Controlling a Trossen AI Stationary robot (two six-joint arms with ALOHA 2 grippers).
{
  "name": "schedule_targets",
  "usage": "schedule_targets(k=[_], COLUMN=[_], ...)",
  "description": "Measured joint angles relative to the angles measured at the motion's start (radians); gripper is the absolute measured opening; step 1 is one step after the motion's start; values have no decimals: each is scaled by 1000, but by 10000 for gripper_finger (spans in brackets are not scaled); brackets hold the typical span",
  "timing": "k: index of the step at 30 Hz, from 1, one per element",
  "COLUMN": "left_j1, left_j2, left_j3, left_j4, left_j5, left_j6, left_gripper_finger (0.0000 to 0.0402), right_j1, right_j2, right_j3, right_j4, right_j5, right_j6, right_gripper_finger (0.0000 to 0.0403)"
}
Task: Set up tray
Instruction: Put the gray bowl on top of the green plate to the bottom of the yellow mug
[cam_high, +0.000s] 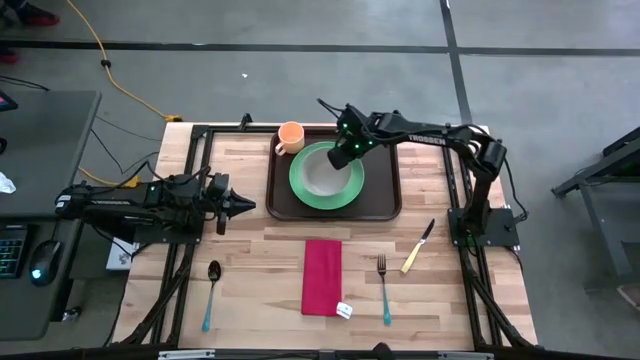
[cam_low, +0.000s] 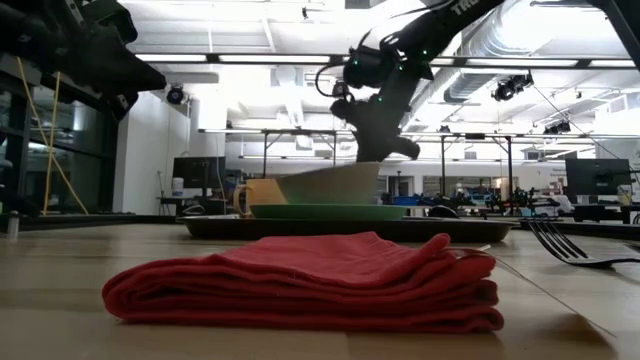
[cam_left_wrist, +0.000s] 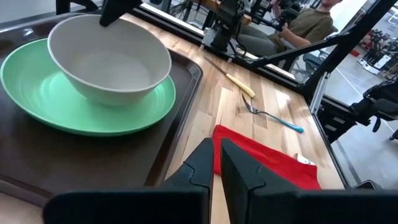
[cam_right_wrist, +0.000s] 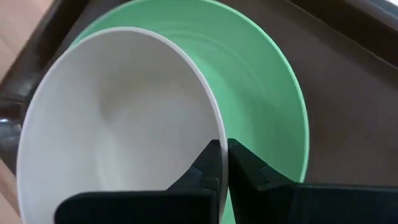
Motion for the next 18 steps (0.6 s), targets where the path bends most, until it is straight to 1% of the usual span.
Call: schedule_targets(k=[2, 7, 18], left_j1=[0, 0, 0], left_j2=[0, 0, 0], left_j3=[0, 0, 0], left_j4=[0, 0, 0], left_j5=[0, 0, 0], left_j6=[0, 0, -23], left_gripper_finger=[56, 56, 56], right_j1=[-7, -8, -22], right_j2=[0, 0, 0], right_j3=[-10, -9, -9], right_j4=[18, 47, 28], right_j5=[-19, -26, -9], right_j6=[1, 10, -15], right_gripper_finger=[0, 0, 0])
